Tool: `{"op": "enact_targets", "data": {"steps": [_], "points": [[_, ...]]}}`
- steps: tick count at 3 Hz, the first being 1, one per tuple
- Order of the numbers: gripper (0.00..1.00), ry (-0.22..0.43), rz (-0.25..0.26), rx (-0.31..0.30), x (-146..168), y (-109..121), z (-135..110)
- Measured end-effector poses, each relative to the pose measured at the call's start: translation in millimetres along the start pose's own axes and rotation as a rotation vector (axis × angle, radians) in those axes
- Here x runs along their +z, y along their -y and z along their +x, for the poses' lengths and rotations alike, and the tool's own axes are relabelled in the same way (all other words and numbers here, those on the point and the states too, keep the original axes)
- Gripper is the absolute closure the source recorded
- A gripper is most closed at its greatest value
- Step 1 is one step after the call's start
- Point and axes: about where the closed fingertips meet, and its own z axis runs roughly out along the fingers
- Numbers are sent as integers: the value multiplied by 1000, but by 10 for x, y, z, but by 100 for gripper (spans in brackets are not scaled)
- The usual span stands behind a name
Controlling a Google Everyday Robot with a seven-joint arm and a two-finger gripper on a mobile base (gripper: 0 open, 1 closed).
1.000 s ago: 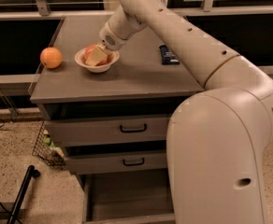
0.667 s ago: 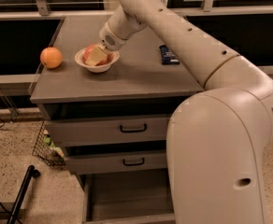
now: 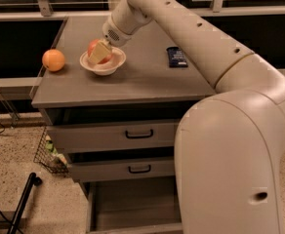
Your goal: Place apple into bottom drawer
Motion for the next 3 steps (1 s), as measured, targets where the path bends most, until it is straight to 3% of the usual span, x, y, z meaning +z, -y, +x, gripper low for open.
{"op": "enact_targets", "data": {"steps": [1,2,3], "points": [[100,20,47,-47,-263,25,-250],[100,55,61,-97,-640,77,-406],[100,81,-3,-127,-929,1,-375]]}}
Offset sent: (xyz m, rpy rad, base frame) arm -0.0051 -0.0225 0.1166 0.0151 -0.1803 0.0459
